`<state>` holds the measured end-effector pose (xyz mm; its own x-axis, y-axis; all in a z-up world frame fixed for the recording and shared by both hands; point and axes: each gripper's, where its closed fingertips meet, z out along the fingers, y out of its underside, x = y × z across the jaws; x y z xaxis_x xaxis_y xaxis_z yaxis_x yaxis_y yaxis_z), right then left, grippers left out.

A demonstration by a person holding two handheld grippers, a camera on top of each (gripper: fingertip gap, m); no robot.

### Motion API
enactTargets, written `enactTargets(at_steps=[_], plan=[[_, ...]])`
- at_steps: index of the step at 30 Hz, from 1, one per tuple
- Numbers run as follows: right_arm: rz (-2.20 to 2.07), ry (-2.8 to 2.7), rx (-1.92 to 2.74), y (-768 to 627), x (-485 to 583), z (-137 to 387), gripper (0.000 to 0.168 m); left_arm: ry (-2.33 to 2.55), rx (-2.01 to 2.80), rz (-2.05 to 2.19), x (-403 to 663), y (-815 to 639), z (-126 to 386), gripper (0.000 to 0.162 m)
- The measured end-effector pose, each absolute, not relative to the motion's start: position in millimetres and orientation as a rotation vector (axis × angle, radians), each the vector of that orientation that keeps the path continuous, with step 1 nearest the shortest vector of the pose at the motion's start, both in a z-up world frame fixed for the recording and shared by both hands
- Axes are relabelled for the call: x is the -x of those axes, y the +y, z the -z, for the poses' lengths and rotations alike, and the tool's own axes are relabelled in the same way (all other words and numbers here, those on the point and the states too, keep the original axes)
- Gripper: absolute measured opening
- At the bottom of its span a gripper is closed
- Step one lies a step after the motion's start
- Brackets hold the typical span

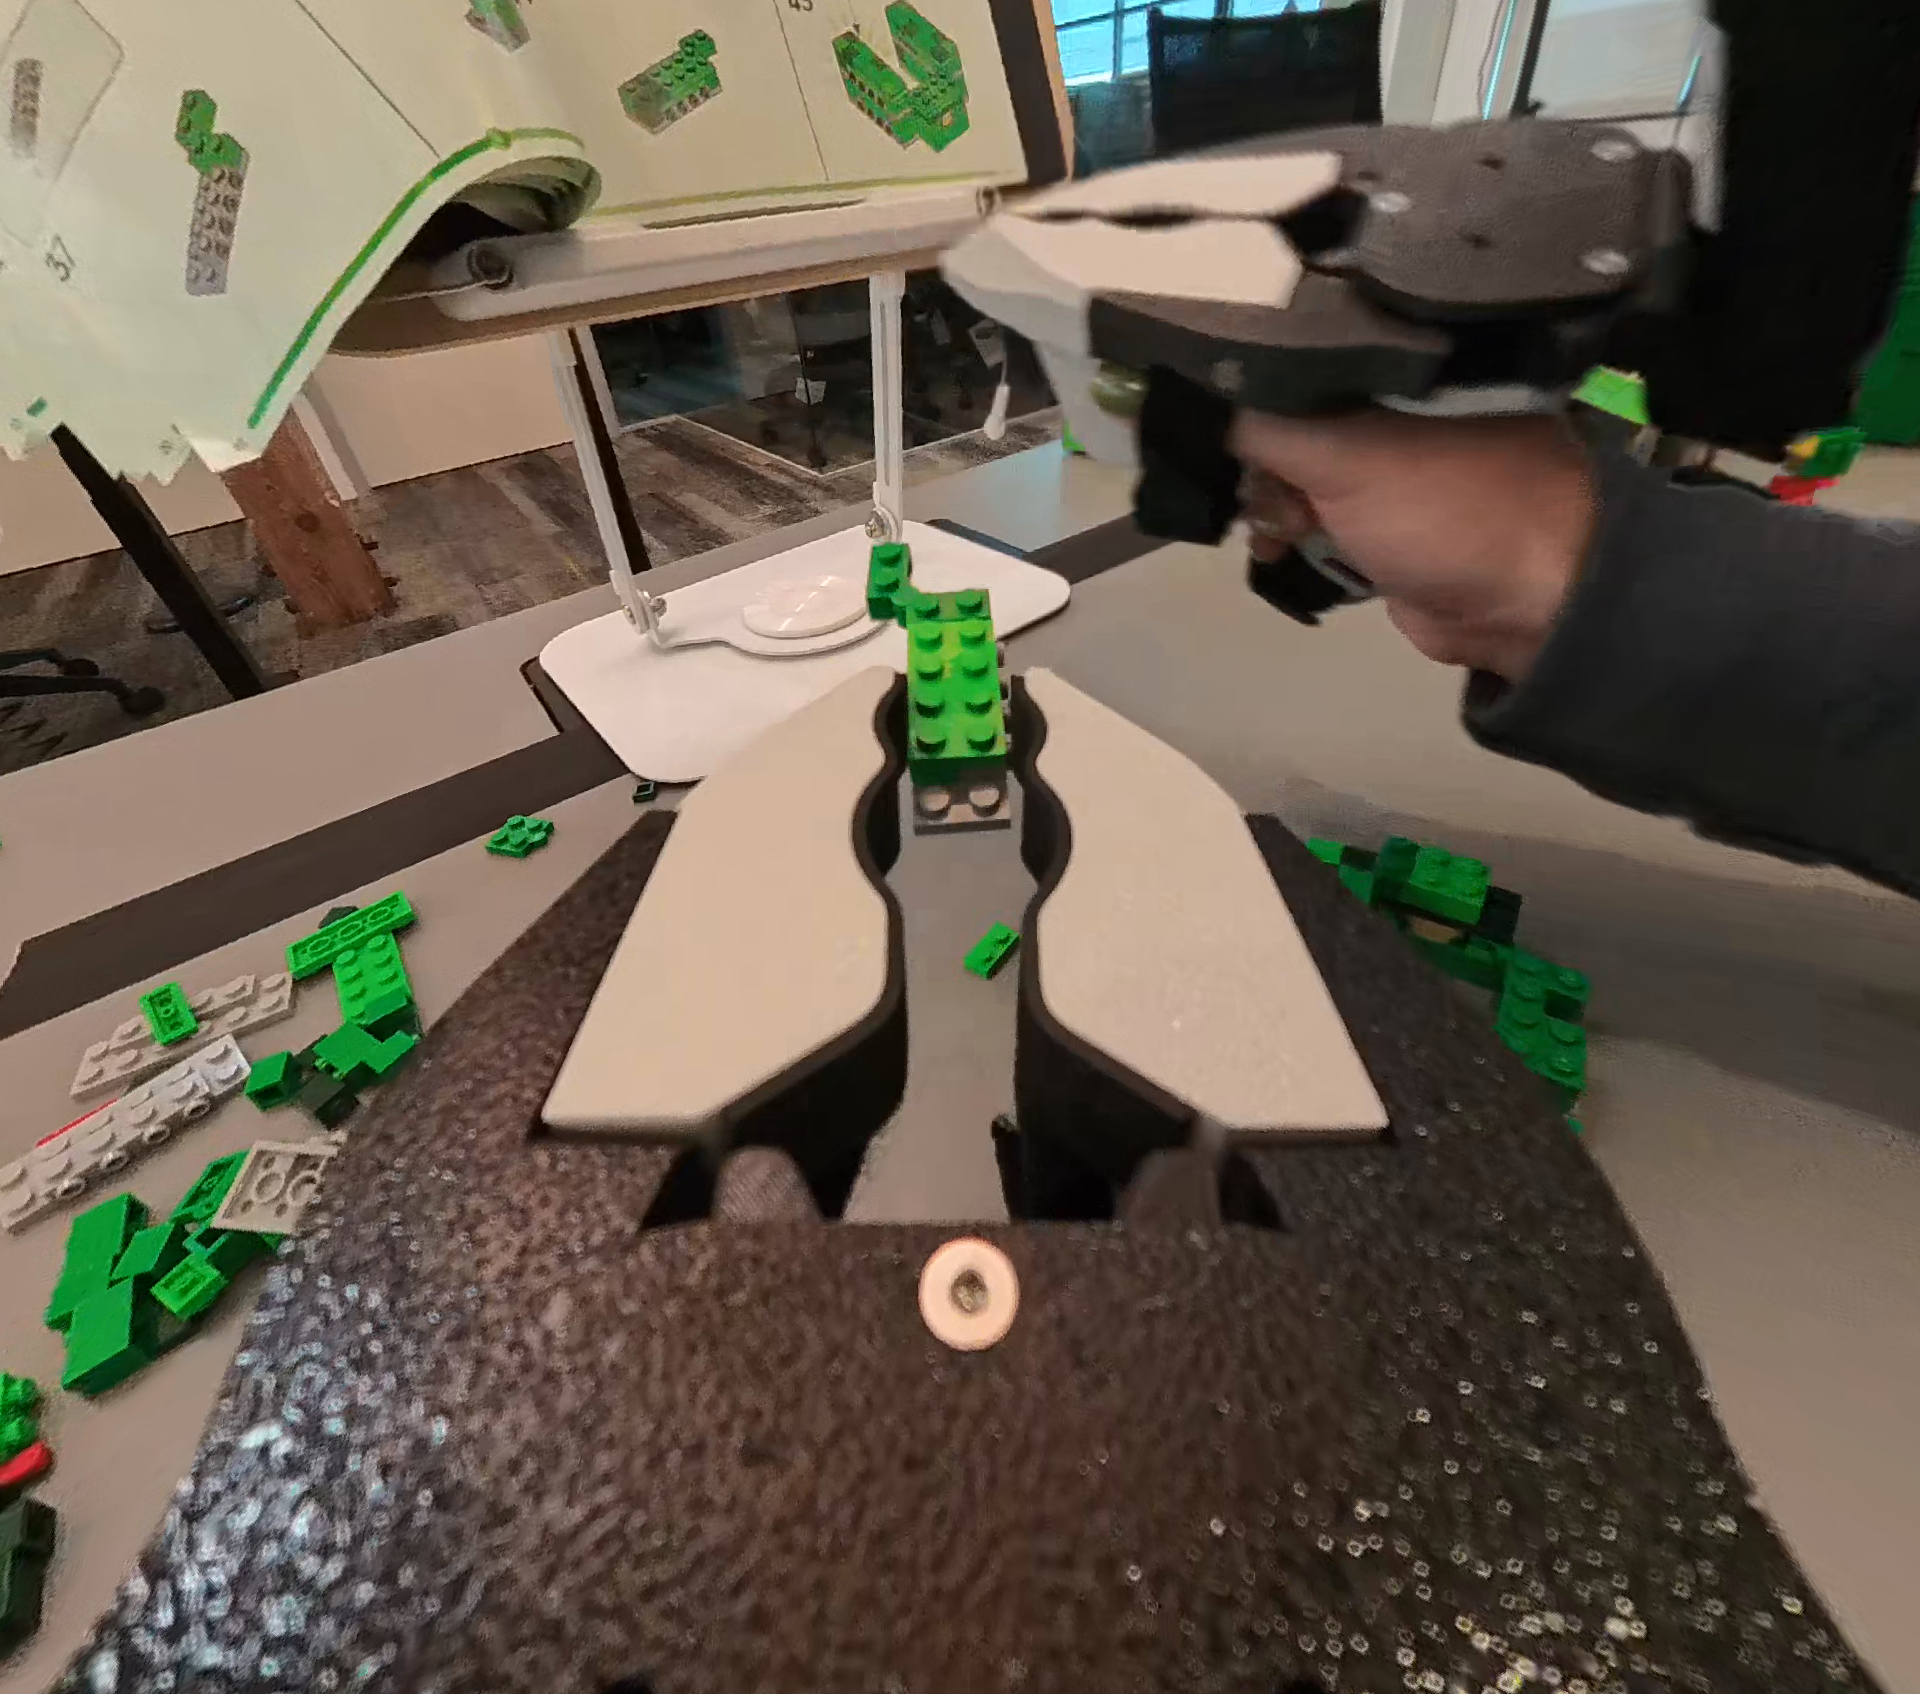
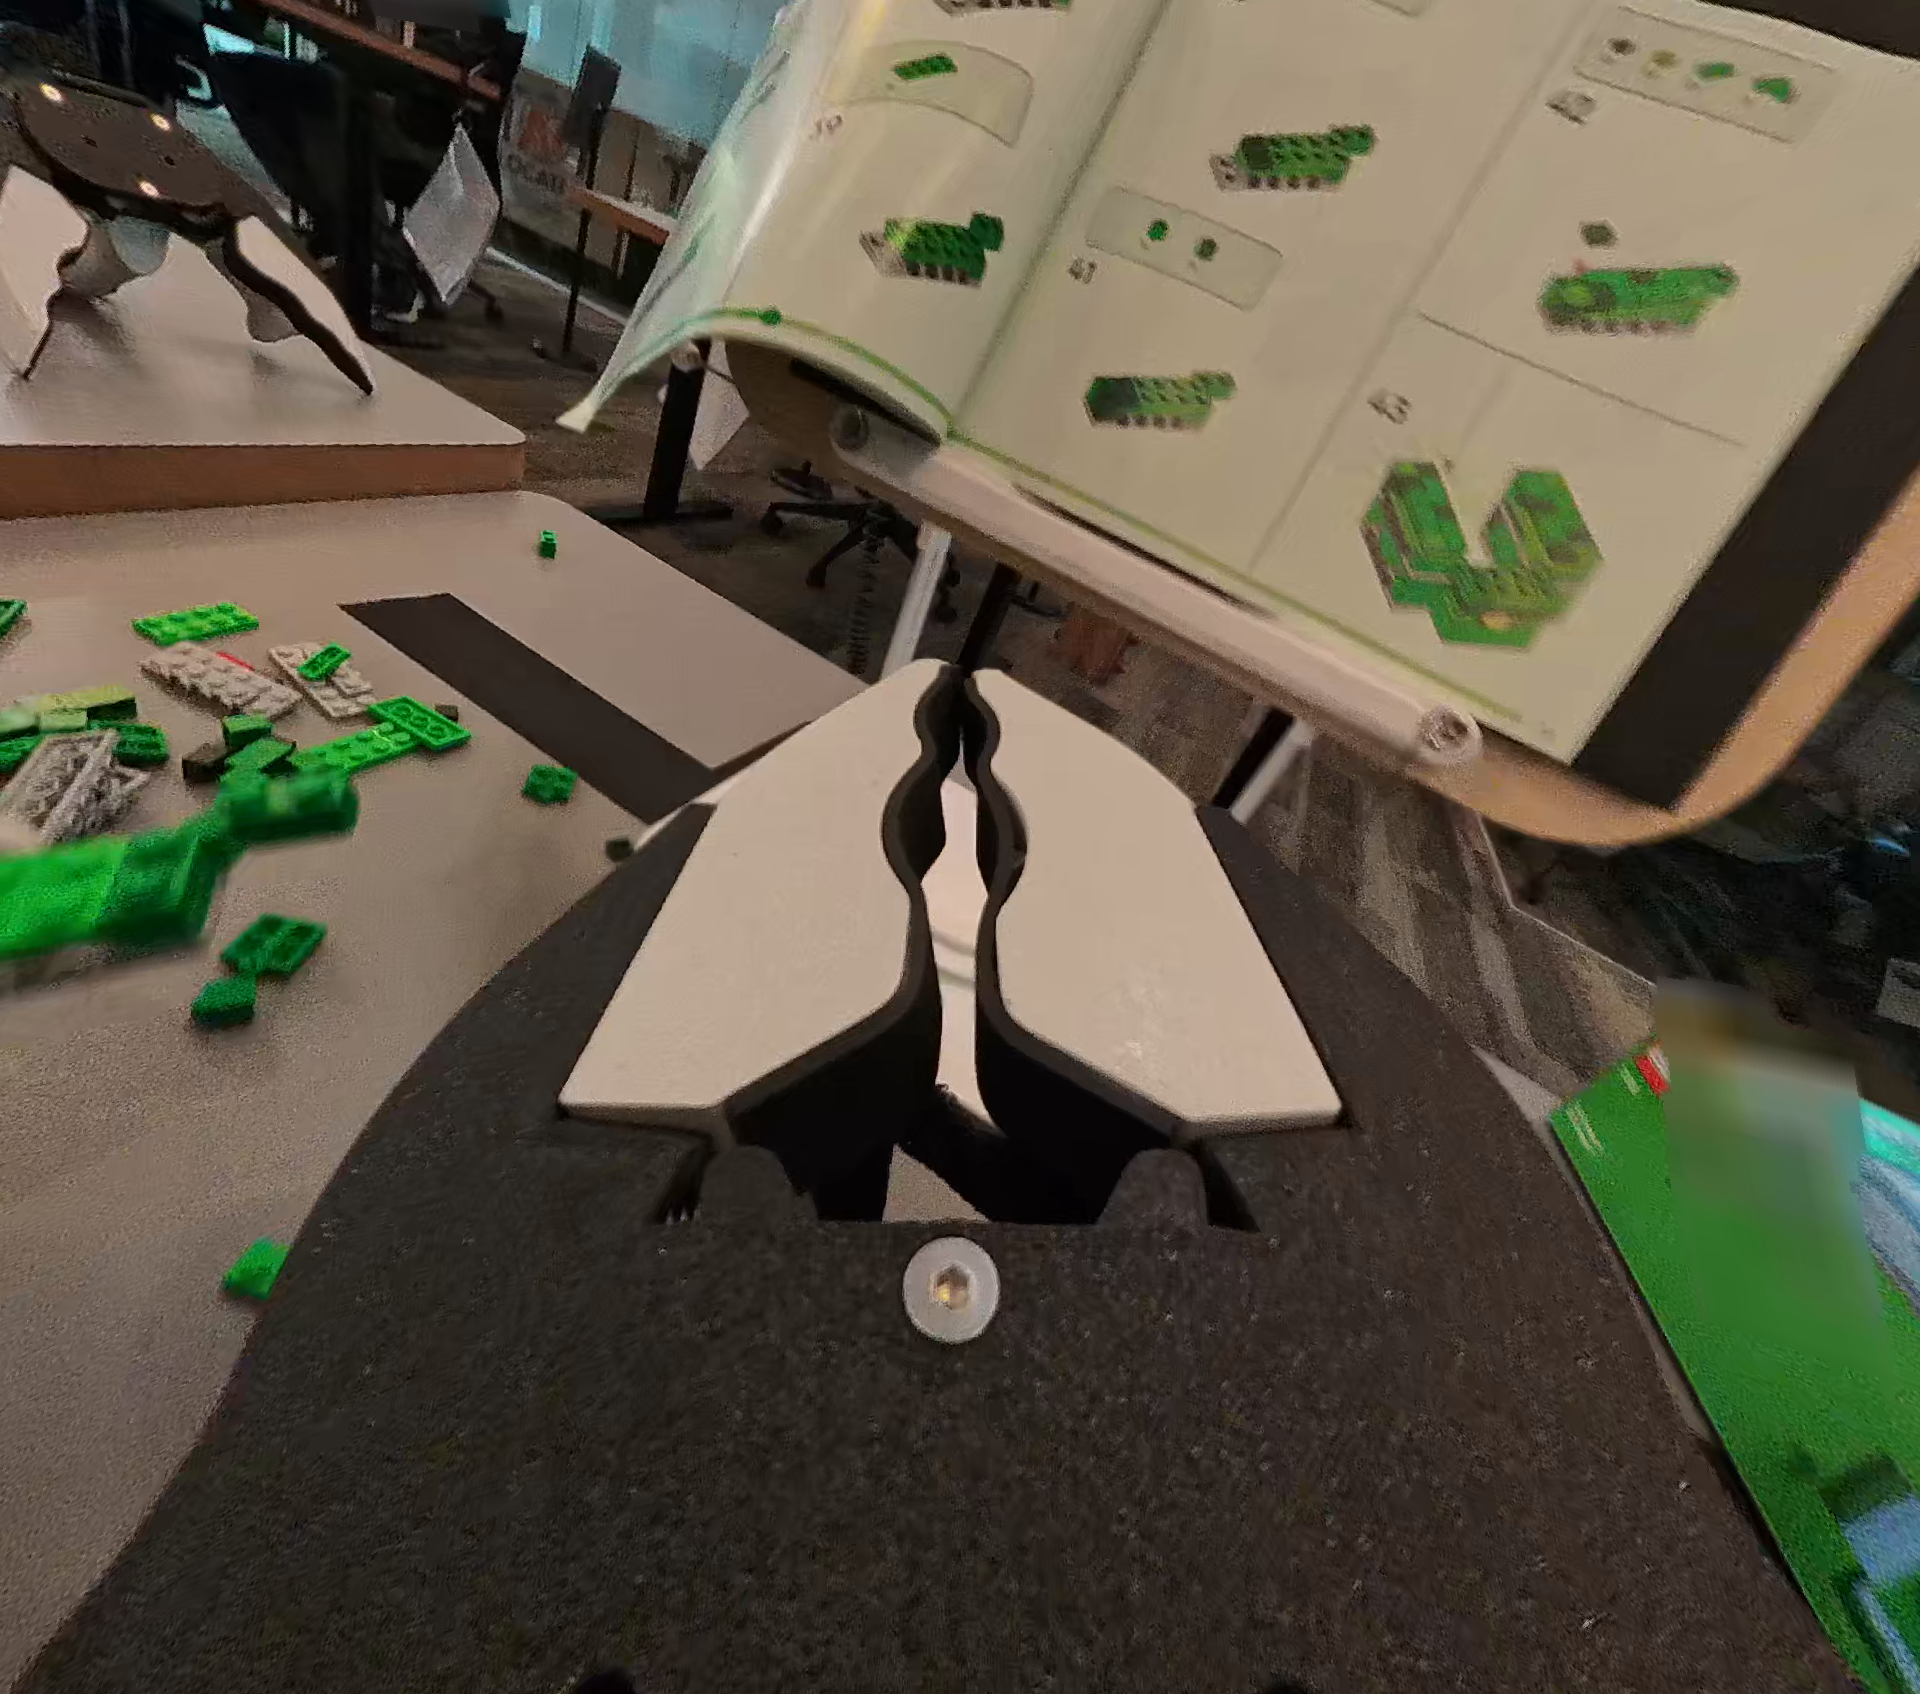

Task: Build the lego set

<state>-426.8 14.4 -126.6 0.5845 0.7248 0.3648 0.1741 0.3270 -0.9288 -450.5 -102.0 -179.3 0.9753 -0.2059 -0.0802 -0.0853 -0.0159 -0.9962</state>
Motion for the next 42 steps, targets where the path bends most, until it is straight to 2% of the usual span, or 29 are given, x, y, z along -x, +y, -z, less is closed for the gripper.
enactTargets(at_steps=[7,13,23,31,35,42], plan=[[-0.429,-0.870,1.130,-4.1,372.4,164.5,0.000,0.290,1.625,0.015,445.7,-98.9,190.0,0.018],[-0.492,-0.873,1.051,-19.3,368.3,160.5,0.000,0.376,1.658,-0.072,439.7,-97.1,204.7,0.018],[-0.673,-0.787,1.041,-20.5,361.5,144.0,0.000,0.372,1.561,-0.105,440.8,-103.1,194.9,0.018],[-0.643,-0.843,0.959,-21.7,362.0,131.5,0.000,0.317,1.581,-0.127,448.3,-101.8,195.4,0.018],[-0.492,-0.801,1.025,0.9,353.1,133.9,0.000,0.335,1.603,-0.164,447.4,-99.5,199.1,0.018],[-0.647,-0.721,1.056,8.0,350.2,128.2,0.000,0.367,1.597,-0.195,444.7,-100.1,199.5,0.018]])
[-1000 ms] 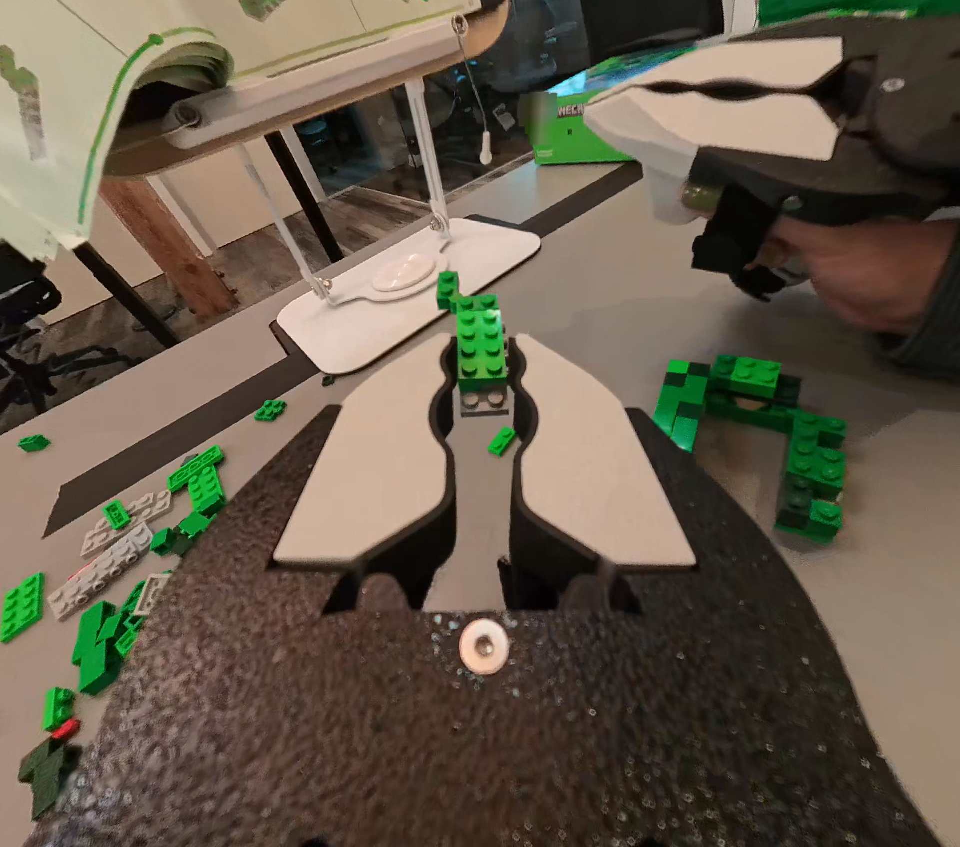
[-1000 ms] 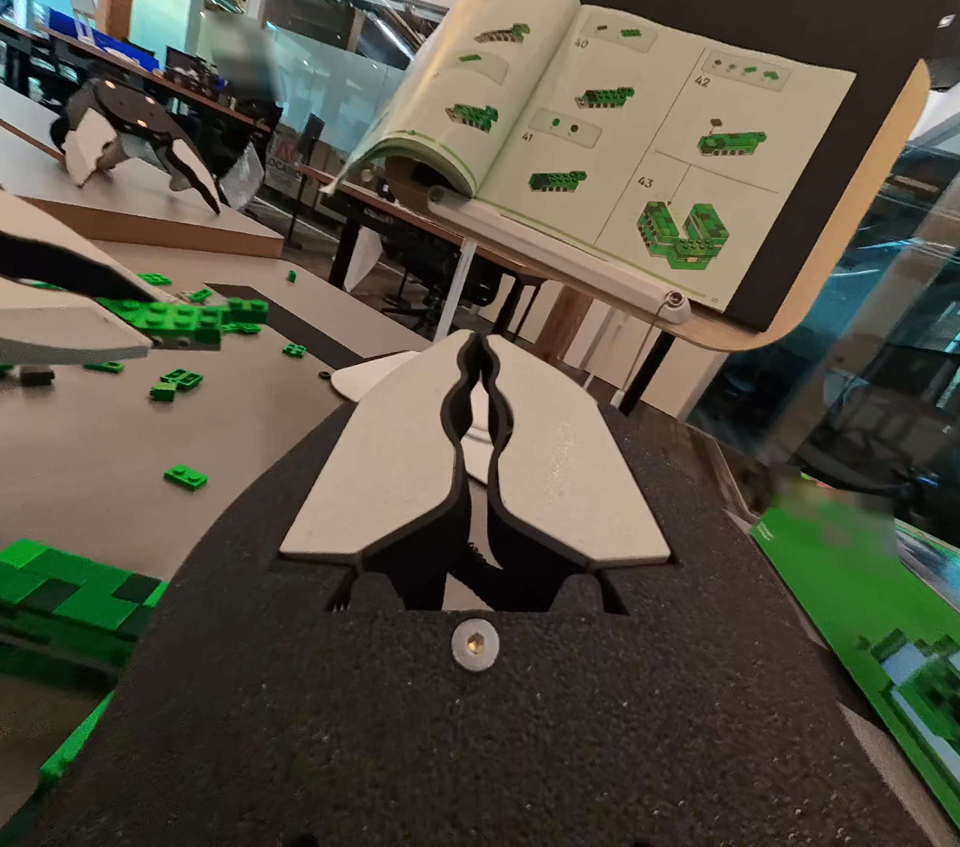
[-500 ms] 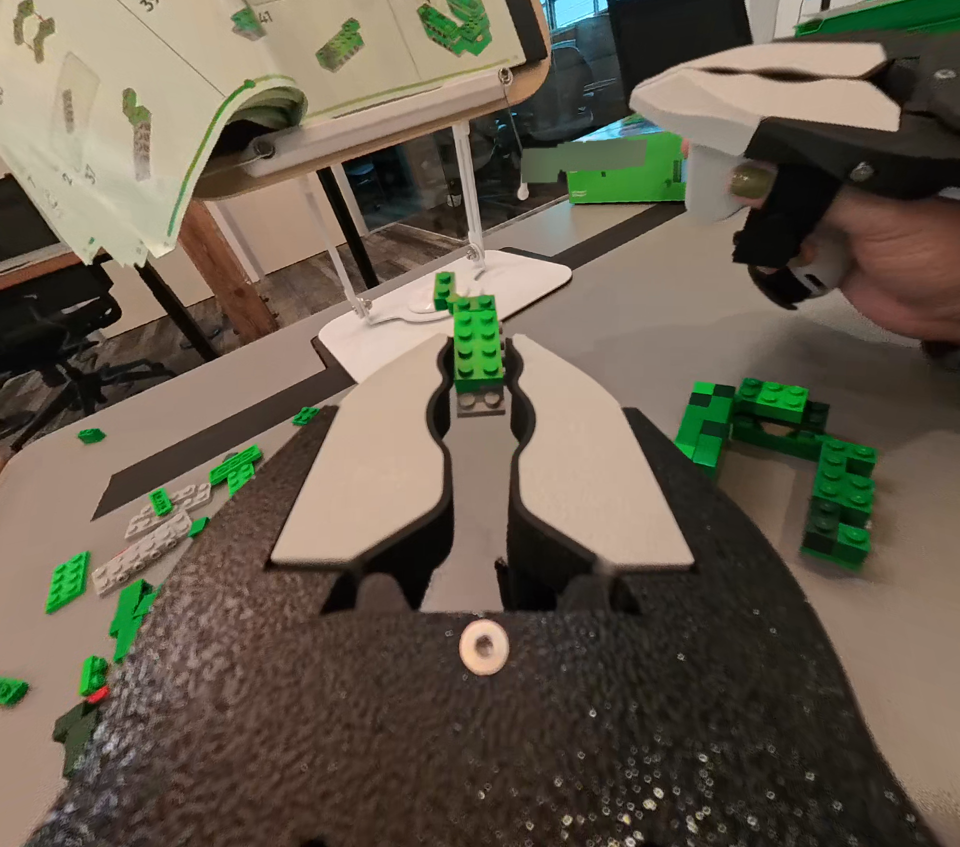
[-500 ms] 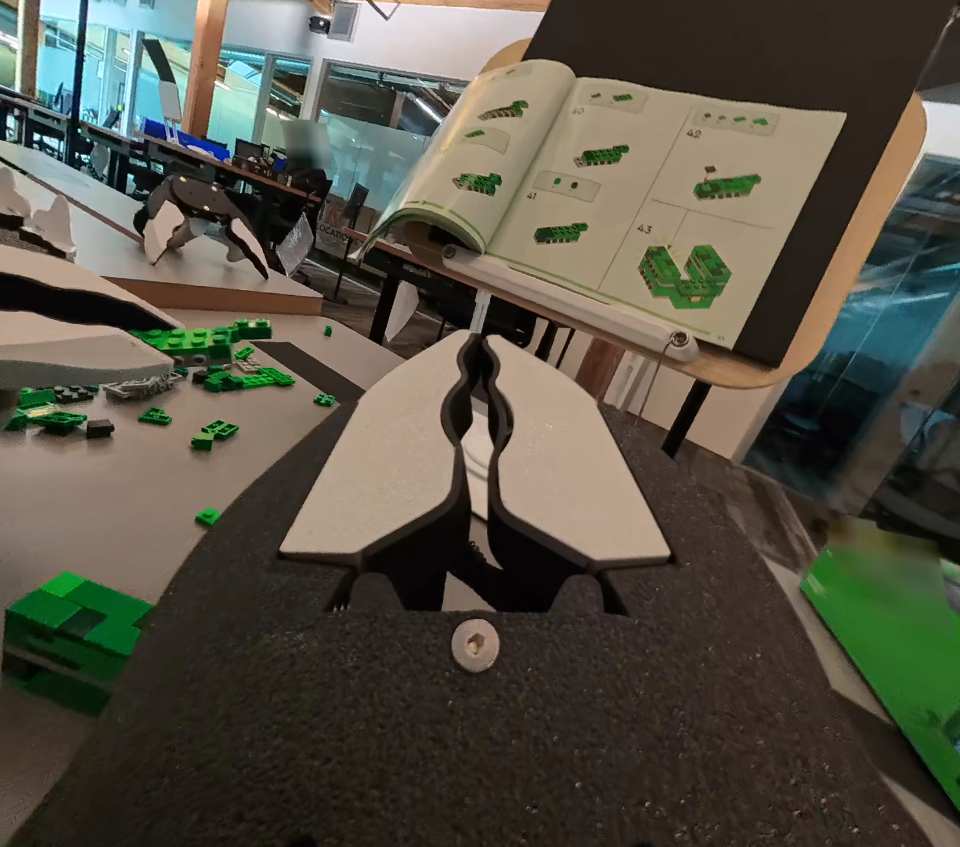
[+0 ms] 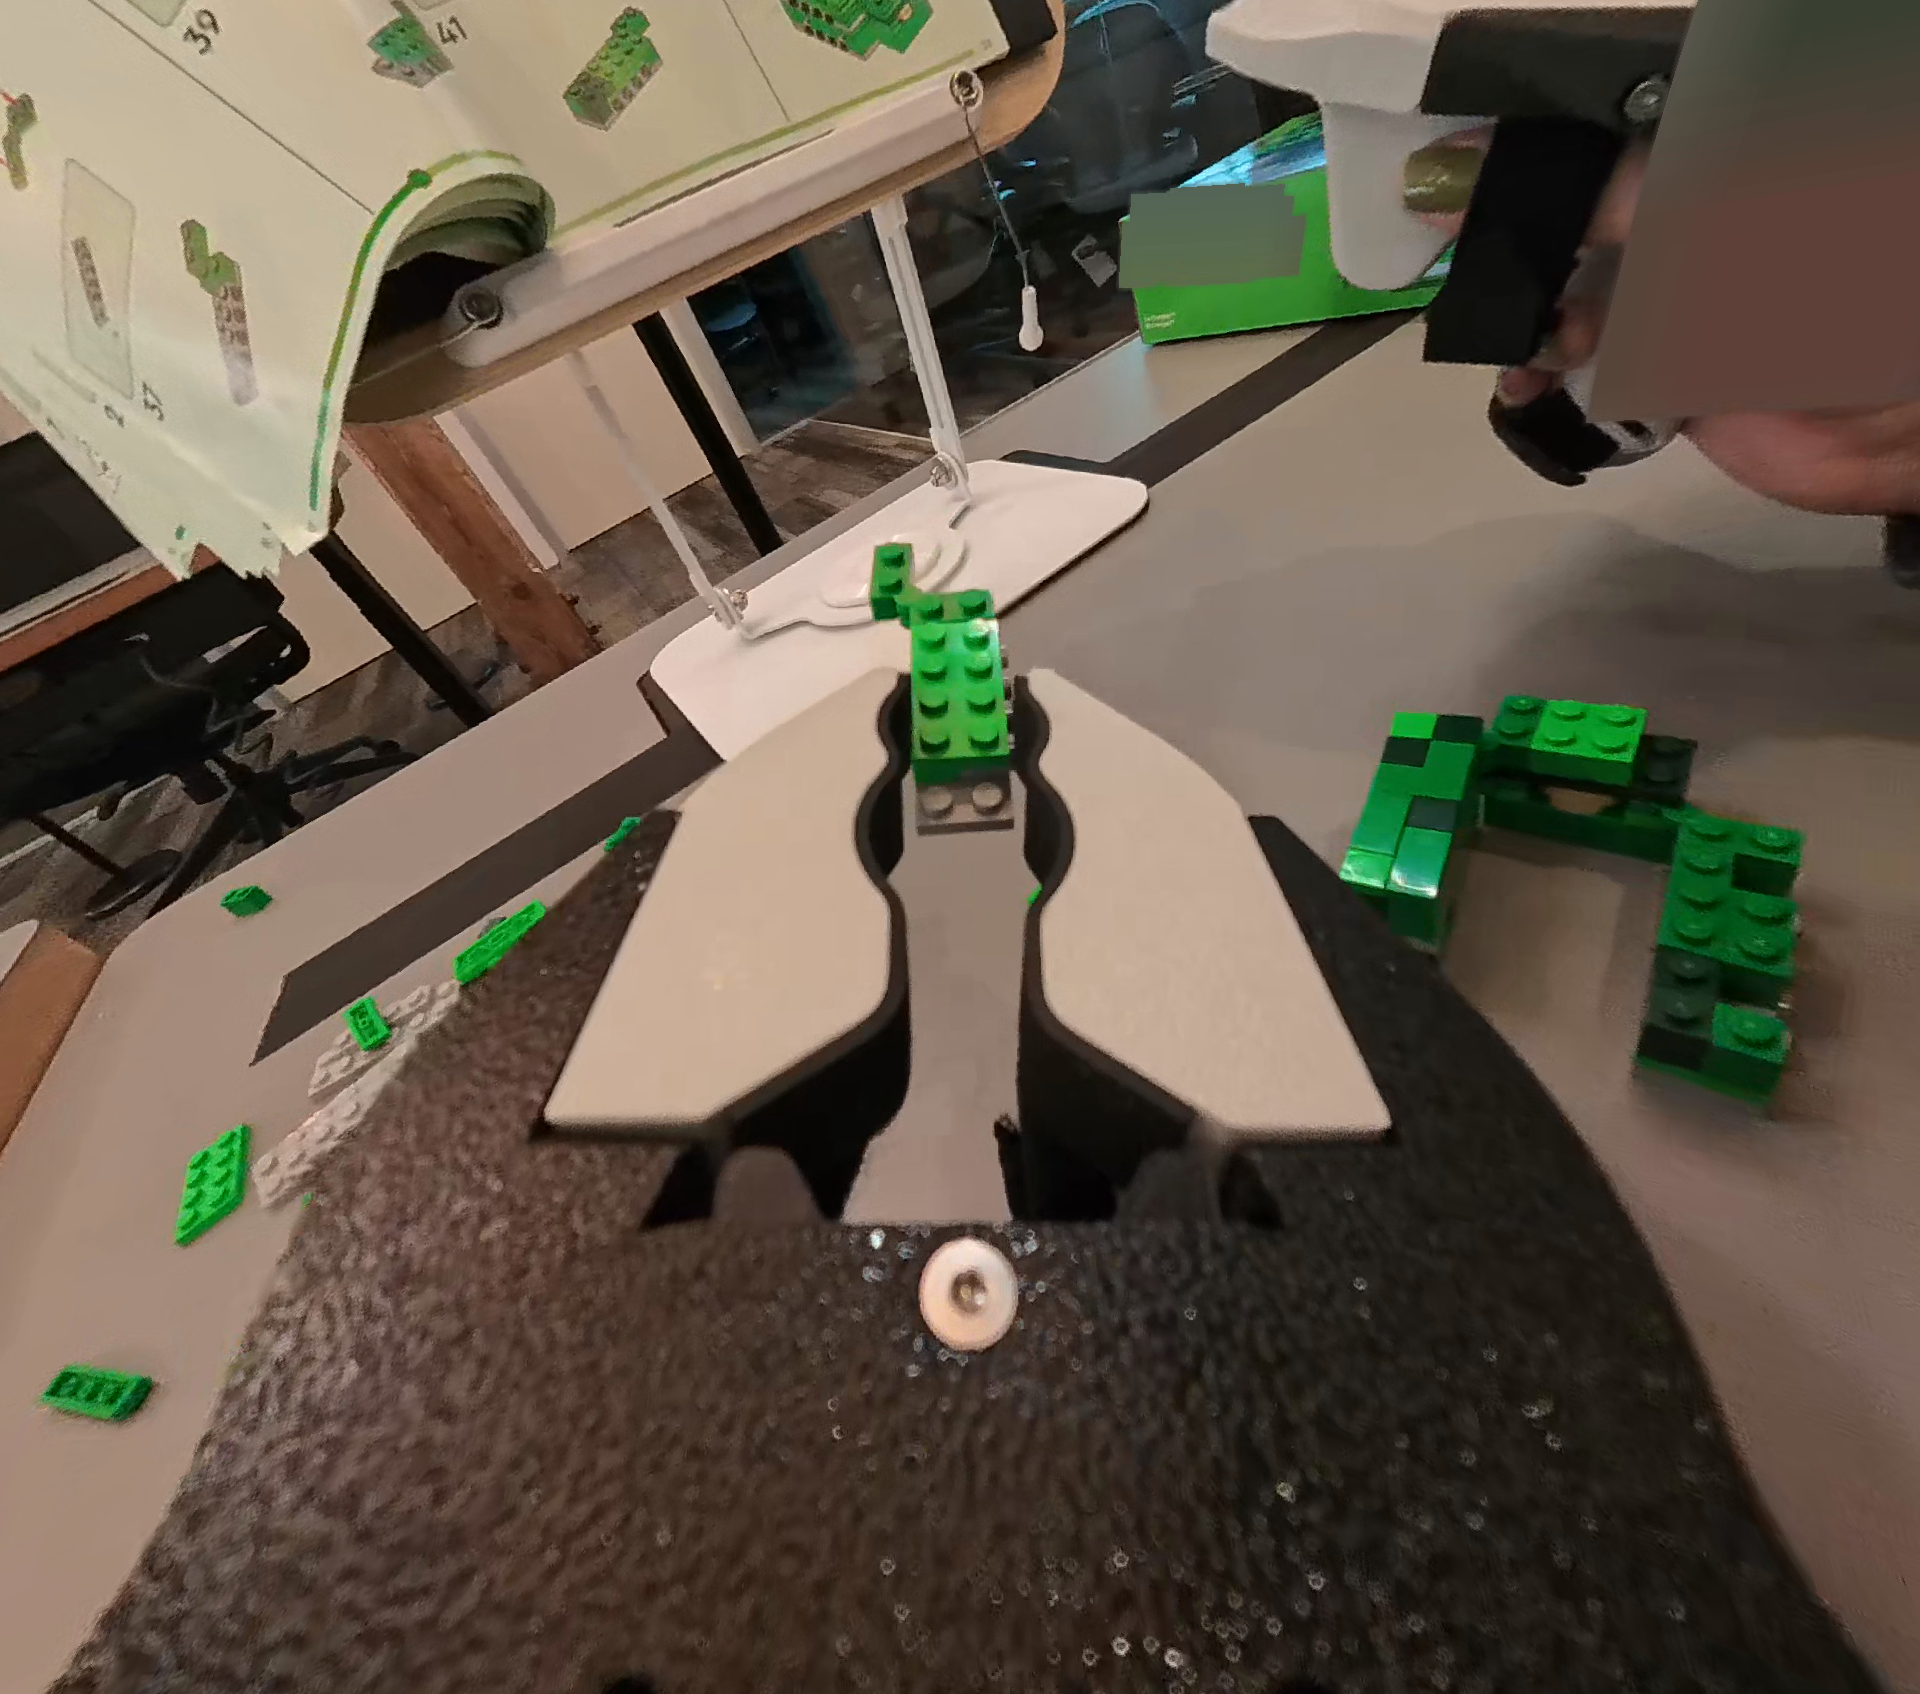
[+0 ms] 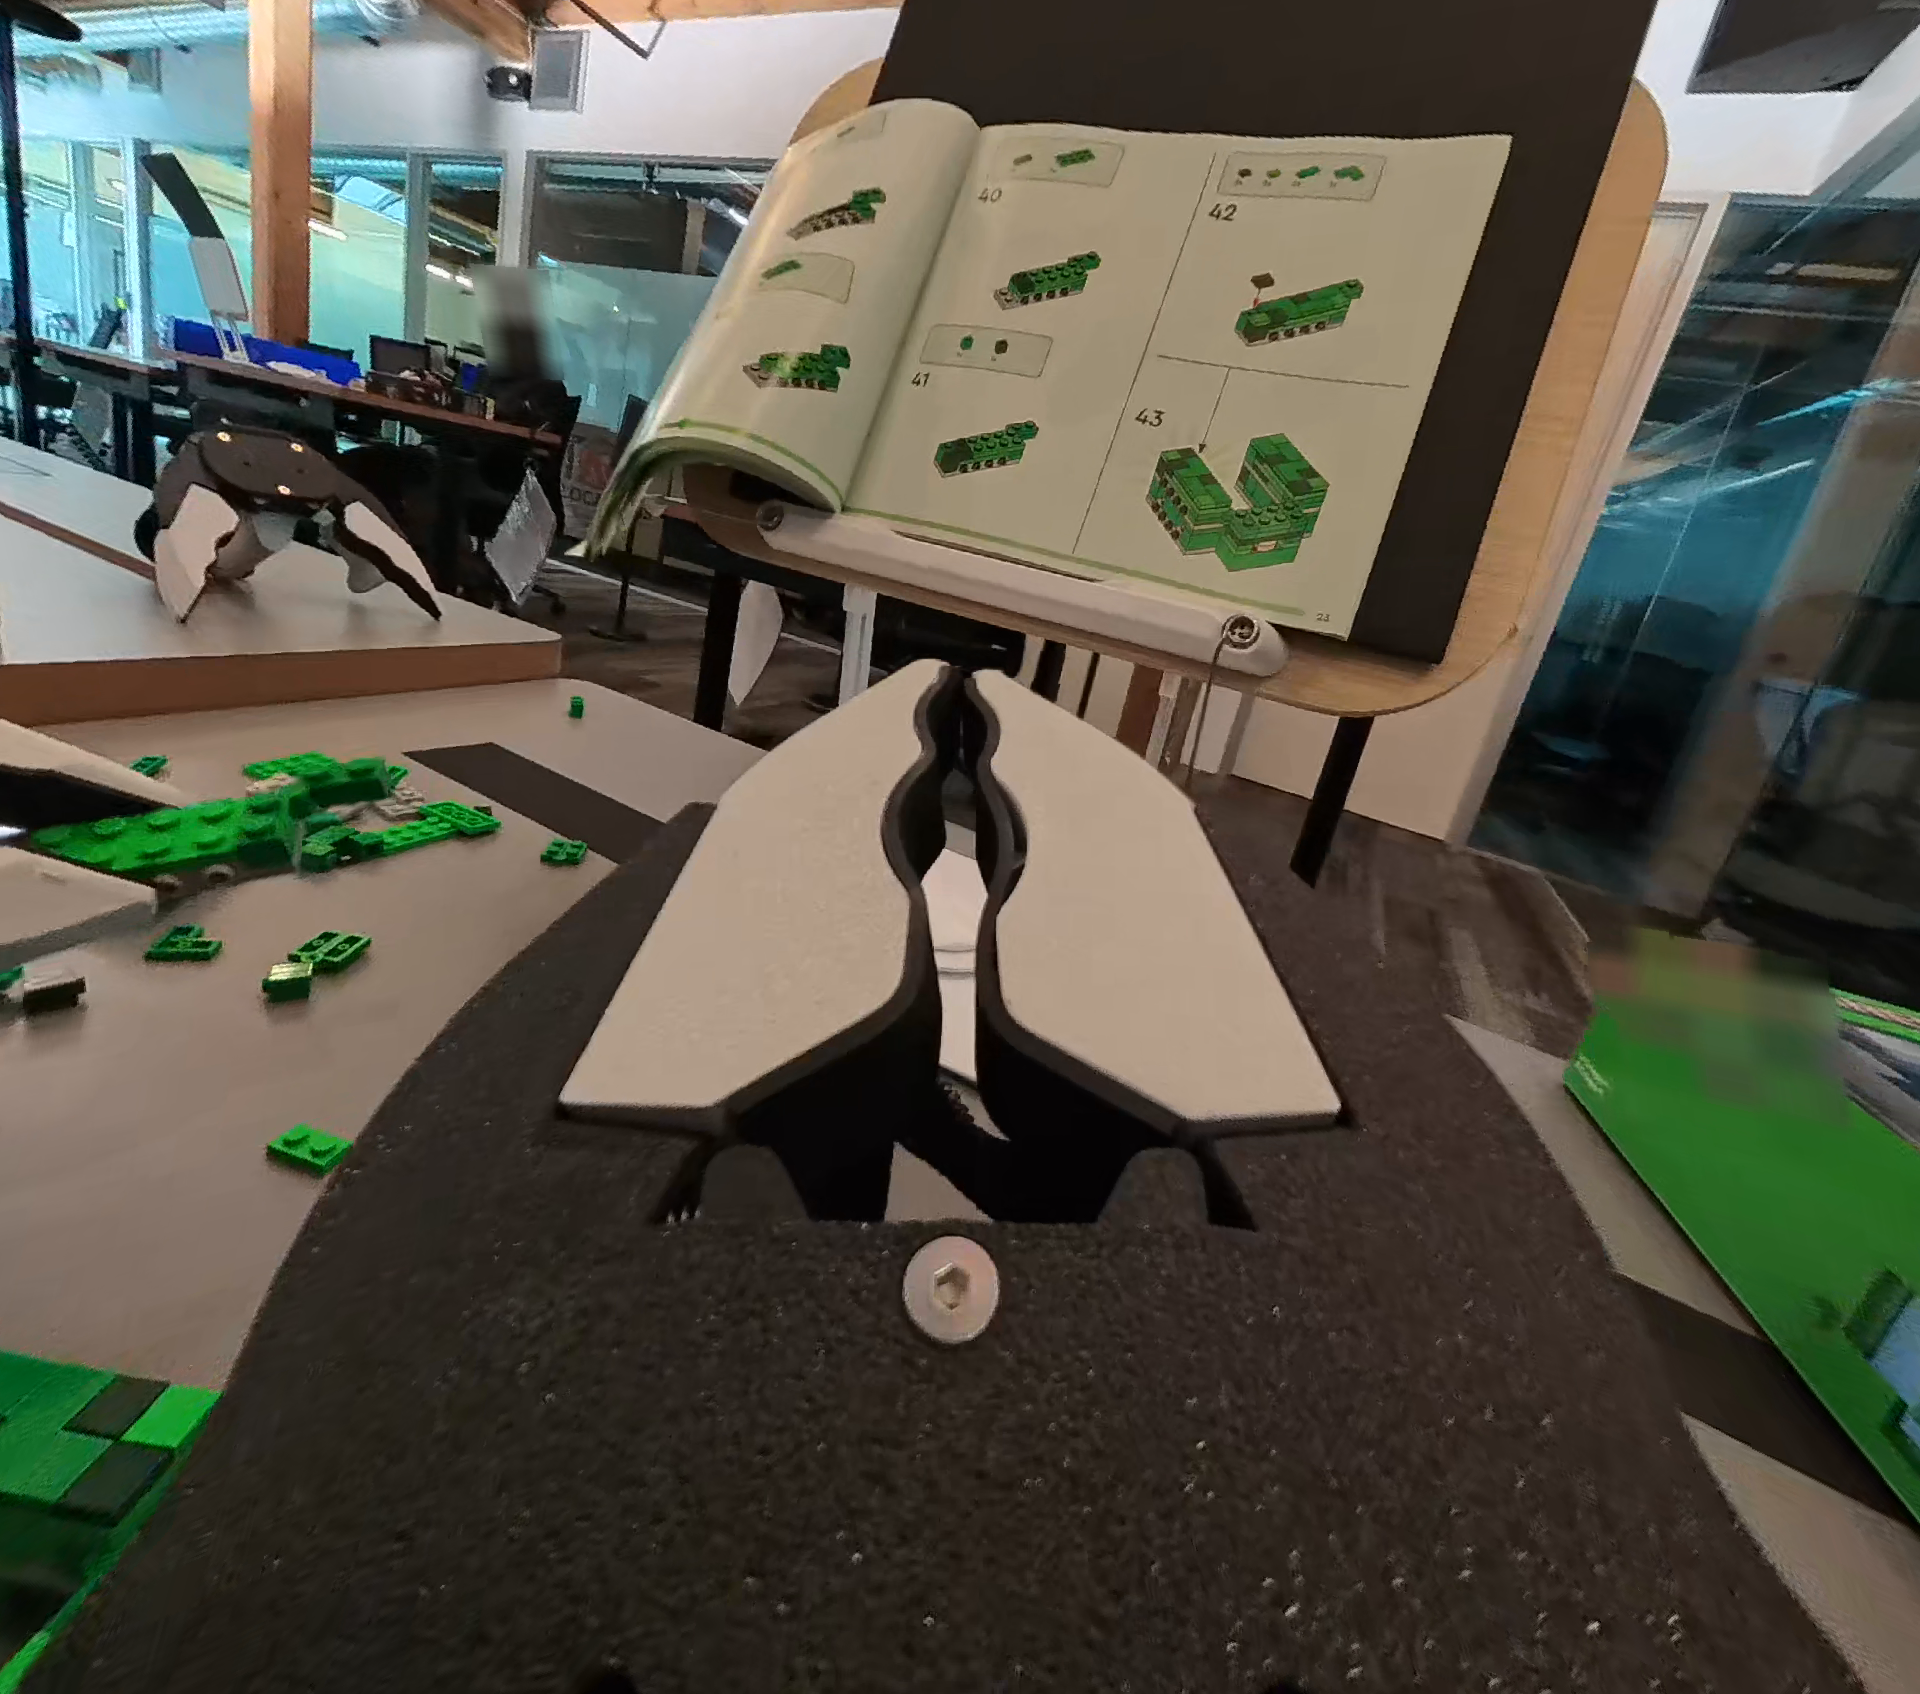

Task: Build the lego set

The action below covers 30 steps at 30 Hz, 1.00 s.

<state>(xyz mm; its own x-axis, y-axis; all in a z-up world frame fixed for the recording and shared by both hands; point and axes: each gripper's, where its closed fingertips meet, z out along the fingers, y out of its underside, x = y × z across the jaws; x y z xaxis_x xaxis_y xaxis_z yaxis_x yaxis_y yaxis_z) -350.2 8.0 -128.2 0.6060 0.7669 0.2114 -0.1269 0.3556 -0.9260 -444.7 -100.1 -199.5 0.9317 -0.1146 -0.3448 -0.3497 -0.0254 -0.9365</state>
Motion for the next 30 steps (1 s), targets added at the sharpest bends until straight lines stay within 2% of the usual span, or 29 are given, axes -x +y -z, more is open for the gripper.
enactTargets(at_steps=[7,30], plan=[[-0.529,-0.734,1.172,26.9,345.8,145.7,0.000,0.382,1.439,-0.430,453.8,-113.3,175.8,0.018],[-0.532,-0.800,1.127,16.3,356.0,146.4,0.000,0.251,1.463,-0.305,467.6,-112.4,176.8,0.018]])
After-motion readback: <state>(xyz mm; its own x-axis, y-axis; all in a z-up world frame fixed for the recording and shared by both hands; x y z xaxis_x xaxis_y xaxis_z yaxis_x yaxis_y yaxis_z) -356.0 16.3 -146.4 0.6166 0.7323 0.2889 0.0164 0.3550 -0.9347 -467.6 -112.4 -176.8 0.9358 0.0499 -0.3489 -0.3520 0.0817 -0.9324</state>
